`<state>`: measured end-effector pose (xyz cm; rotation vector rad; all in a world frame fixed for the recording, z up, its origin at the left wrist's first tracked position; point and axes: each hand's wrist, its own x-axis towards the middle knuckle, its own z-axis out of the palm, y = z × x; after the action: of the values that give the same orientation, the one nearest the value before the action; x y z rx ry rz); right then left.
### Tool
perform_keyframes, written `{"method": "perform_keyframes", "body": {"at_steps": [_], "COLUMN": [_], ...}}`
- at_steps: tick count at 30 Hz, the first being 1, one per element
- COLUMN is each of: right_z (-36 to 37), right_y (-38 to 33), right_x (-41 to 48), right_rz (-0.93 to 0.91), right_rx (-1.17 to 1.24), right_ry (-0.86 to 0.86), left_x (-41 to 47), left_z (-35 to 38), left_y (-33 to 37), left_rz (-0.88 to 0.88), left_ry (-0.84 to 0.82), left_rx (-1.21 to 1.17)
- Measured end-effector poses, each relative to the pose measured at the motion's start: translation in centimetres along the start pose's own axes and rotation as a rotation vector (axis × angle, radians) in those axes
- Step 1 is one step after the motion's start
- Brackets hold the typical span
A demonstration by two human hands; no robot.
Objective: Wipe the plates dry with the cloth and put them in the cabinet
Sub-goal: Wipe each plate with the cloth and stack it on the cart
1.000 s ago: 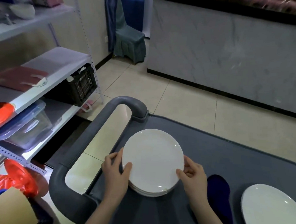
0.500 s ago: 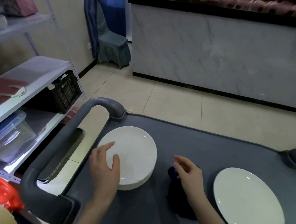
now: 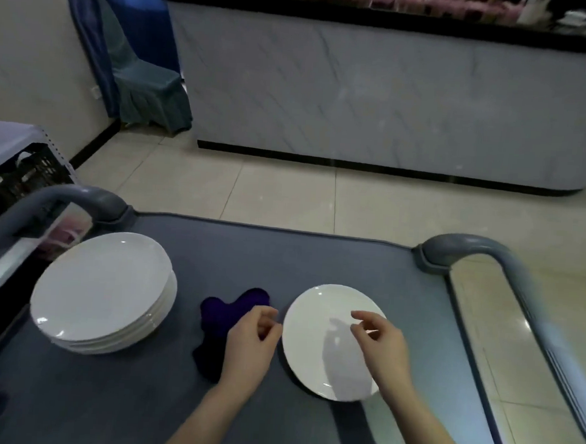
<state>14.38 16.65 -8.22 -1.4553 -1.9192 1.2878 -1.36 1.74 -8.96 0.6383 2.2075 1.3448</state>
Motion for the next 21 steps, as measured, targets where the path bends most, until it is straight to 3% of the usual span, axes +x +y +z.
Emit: {"method": "perform_keyframes", "body": {"at_steps": [8,21], "right_z": [-4.0,-4.4], "right_y": [4.0,5.5], "right_x": [2.3,3.7], "right_rz": [-0.015,0.074], "right_rx": [-0.230,-0.078], "right_ry": [-0.090,-0.116], "left_x": [-0.2,-0.1], "left_z": [5.0,6.1], "left_y": [0.0,-0.1], "left_rz": [-0.032,-0.169], "left_ry": [-0.027,0.026], "left_rx": [0.247,0.274]}}
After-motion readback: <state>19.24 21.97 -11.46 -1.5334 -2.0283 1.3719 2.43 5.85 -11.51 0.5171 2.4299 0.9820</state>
